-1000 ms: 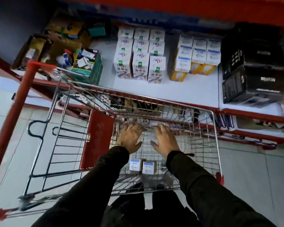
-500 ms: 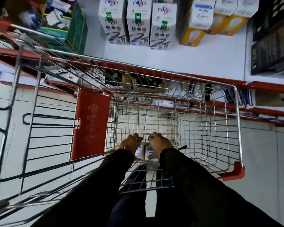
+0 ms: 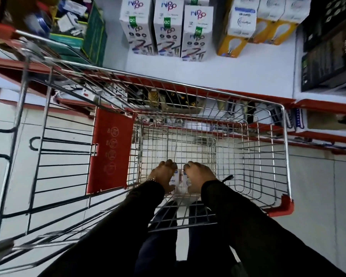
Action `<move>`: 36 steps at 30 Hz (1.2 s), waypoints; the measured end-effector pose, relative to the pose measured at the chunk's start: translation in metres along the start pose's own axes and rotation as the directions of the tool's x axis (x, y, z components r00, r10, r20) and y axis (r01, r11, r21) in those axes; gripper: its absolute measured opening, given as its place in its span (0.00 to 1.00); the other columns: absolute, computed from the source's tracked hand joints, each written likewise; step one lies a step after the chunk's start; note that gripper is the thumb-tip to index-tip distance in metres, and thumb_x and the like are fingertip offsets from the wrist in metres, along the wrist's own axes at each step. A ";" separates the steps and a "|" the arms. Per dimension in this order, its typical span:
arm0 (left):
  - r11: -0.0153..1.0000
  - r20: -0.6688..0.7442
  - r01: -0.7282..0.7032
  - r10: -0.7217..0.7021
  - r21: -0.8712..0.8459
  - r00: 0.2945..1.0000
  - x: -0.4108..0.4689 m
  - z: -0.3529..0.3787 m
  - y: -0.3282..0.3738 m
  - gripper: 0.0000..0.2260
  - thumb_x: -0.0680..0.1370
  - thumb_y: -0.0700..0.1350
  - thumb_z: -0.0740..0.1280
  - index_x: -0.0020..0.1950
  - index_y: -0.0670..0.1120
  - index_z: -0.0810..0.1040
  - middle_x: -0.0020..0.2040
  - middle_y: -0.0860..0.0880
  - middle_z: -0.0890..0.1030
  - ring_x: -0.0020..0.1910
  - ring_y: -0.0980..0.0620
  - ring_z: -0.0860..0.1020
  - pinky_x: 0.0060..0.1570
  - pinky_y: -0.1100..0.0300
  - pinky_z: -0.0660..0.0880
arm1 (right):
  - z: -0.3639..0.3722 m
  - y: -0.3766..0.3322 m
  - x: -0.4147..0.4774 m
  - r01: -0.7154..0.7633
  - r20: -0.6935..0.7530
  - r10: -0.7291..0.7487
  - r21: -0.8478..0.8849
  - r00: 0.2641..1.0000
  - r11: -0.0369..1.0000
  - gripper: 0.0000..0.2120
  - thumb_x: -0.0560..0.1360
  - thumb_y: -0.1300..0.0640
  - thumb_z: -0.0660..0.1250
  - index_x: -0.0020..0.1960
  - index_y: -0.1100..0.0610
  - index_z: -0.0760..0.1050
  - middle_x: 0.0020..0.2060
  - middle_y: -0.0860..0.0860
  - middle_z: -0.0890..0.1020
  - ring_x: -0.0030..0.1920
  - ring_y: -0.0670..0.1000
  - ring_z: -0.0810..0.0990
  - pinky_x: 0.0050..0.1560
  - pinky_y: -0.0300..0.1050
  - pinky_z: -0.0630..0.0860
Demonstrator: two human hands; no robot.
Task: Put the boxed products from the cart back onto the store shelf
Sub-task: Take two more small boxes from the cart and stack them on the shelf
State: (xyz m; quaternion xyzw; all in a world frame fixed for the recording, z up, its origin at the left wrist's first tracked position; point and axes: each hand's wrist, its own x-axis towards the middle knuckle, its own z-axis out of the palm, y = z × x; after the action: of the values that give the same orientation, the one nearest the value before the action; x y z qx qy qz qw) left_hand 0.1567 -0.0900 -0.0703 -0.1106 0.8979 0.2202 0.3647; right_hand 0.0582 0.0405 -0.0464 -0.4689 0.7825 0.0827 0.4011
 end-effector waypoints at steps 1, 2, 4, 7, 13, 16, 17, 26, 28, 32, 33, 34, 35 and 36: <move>1.000 -0.017 -0.003 0.003 0.006 1.000 -0.004 -0.008 0.003 0.30 0.66 0.54 0.74 0.65 0.46 0.70 0.62 0.47 0.70 0.63 0.44 0.73 0.58 0.48 0.78 | -0.006 0.001 -0.007 -0.004 -0.023 0.004 0.000 1.000 1.000 0.24 0.70 0.51 0.74 0.62 0.59 0.74 0.59 0.56 0.75 0.59 0.58 0.77 0.54 0.51 0.76; 1.000 -0.032 -0.003 0.003 0.006 0.999 -0.006 -0.014 0.005 0.30 0.66 0.54 0.75 0.64 0.46 0.70 0.62 0.47 0.70 0.63 0.44 0.73 0.58 0.49 0.78 | -0.012 0.001 -0.012 -0.016 -0.046 0.016 -0.001 0.999 1.000 0.26 0.69 0.50 0.75 0.62 0.58 0.73 0.59 0.55 0.75 0.58 0.57 0.78 0.54 0.50 0.76; 1.000 -0.080 0.009 -0.010 -0.009 0.997 -0.017 -0.030 0.014 0.31 0.67 0.52 0.75 0.66 0.46 0.70 0.64 0.46 0.70 0.62 0.44 0.73 0.57 0.49 0.78 | -0.027 0.002 -0.027 -0.039 -0.088 0.037 -0.019 0.995 0.999 0.28 0.67 0.46 0.75 0.63 0.56 0.73 0.58 0.53 0.76 0.58 0.56 0.77 0.55 0.51 0.76; 1.000 -0.171 -0.003 0.008 0.025 0.985 -0.033 -0.056 0.030 0.30 0.67 0.51 0.74 0.66 0.47 0.71 0.63 0.46 0.71 0.61 0.44 0.74 0.58 0.51 0.78 | -0.049 0.005 -0.047 -0.062 -0.129 0.055 -0.047 0.990 0.997 0.29 0.67 0.43 0.74 0.64 0.53 0.73 0.59 0.52 0.76 0.59 0.57 0.76 0.59 0.54 0.75; 0.995 -0.315 -0.005 0.036 0.099 0.948 -0.062 -0.107 0.069 0.26 0.64 0.52 0.74 0.61 0.48 0.76 0.63 0.47 0.72 0.55 0.46 0.78 0.50 0.52 0.81 | -0.095 0.018 -0.098 -0.087 -0.242 0.109 0.101 0.964 0.991 0.34 0.65 0.44 0.75 0.67 0.53 0.71 0.67 0.53 0.73 0.65 0.57 0.74 0.62 0.52 0.74; 0.996 -0.363 -0.030 0.059 0.084 0.930 -0.067 -0.132 0.090 0.23 0.63 0.51 0.72 0.57 0.49 0.78 0.60 0.49 0.73 0.54 0.46 0.79 0.46 0.52 0.81 | -0.115 0.032 -0.123 -0.094 -0.302 0.142 0.168 0.943 0.981 0.33 0.64 0.46 0.75 0.67 0.52 0.71 0.69 0.54 0.70 0.65 0.57 0.75 0.61 0.51 0.76; 0.995 -0.376 -0.040 0.071 0.089 0.924 -0.069 -0.141 0.098 0.21 0.63 0.51 0.71 0.55 0.50 0.78 0.59 0.49 0.73 0.54 0.46 0.79 0.44 0.53 0.81 | -0.121 0.037 -0.129 -0.091 -0.325 0.148 0.185 0.934 0.979 0.33 0.64 0.46 0.75 0.66 0.52 0.72 0.68 0.53 0.71 0.64 0.57 0.76 0.60 0.51 0.76; 0.971 -0.644 -0.190 0.237 0.143 0.728 -0.069 -0.228 0.169 0.29 0.66 0.64 0.63 0.58 0.46 0.80 0.52 0.44 0.81 0.51 0.44 0.80 0.50 0.52 0.79 | -0.189 0.110 -0.182 -0.072 -0.588 0.123 0.110 0.799 0.991 0.37 0.62 0.33 0.72 0.64 0.52 0.74 0.56 0.51 0.78 0.60 0.54 0.74 0.59 0.51 0.75; 0.969 -0.672 -0.203 0.243 0.139 0.699 -0.062 -0.247 0.180 0.28 0.65 0.63 0.65 0.57 0.47 0.80 0.52 0.46 0.81 0.50 0.45 0.80 0.50 0.52 0.79 | -0.206 0.128 -0.189 -0.072 -0.633 0.102 0.074 0.767 0.995 0.36 0.63 0.33 0.72 0.64 0.52 0.75 0.54 0.50 0.79 0.57 0.52 0.74 0.57 0.49 0.75; 0.967 -0.707 -0.184 0.252 0.173 0.661 -0.043 -0.285 0.202 0.27 0.65 0.60 0.73 0.60 0.48 0.78 0.56 0.46 0.80 0.53 0.45 0.80 0.52 0.54 0.78 | -0.241 0.161 -0.194 -0.099 -0.675 0.092 0.029 0.732 0.995 0.36 0.64 0.34 0.72 0.66 0.52 0.74 0.56 0.49 0.78 0.59 0.52 0.73 0.58 0.48 0.73; 0.967 -0.712 -0.163 0.253 0.194 0.655 -0.036 -0.295 0.206 0.27 0.66 0.58 0.73 0.61 0.48 0.78 0.57 0.47 0.80 0.53 0.45 0.80 0.53 0.54 0.78 | -0.251 0.168 -0.193 -0.104 -0.684 0.091 0.023 0.724 0.994 0.36 0.65 0.35 0.72 0.67 0.52 0.73 0.57 0.50 0.78 0.59 0.52 0.73 0.58 0.48 0.73; 0.966 -0.716 -0.141 0.255 0.216 0.650 -0.027 -0.304 0.210 0.27 0.66 0.55 0.73 0.63 0.49 0.77 0.59 0.47 0.79 0.54 0.45 0.80 0.54 0.53 0.78 | -0.259 0.175 -0.190 -0.109 -0.691 0.092 0.020 0.717 0.994 0.35 0.66 0.36 0.73 0.67 0.52 0.73 0.58 0.50 0.78 0.61 0.52 0.73 0.59 0.49 0.74; 0.965 -0.716 -0.117 0.253 0.234 0.651 -0.017 -0.312 0.212 0.26 0.67 0.53 0.73 0.64 0.49 0.76 0.60 0.47 0.79 0.54 0.44 0.80 0.56 0.53 0.78 | -0.268 0.182 -0.187 -0.113 -0.692 0.097 0.022 0.715 0.993 0.35 0.67 0.38 0.73 0.68 0.53 0.73 0.59 0.50 0.77 0.62 0.53 0.72 0.60 0.50 0.74; 0.966 -0.715 -0.092 0.242 0.243 0.656 -0.008 -0.320 0.214 0.26 0.67 0.50 0.73 0.65 0.49 0.75 0.61 0.48 0.79 0.54 0.44 0.80 0.57 0.52 0.78 | -0.277 0.188 -0.182 -0.122 -0.686 0.106 0.026 0.720 0.992 0.34 0.68 0.41 0.73 0.70 0.53 0.72 0.61 0.50 0.77 0.64 0.53 0.72 0.60 0.50 0.74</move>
State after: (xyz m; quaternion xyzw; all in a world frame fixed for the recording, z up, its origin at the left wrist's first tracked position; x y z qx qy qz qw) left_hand -0.1082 -0.0539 0.2063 -0.0725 0.9909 0.1048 -0.0432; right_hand -0.2008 0.1244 0.2198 -0.4214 0.9017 -0.0637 0.0730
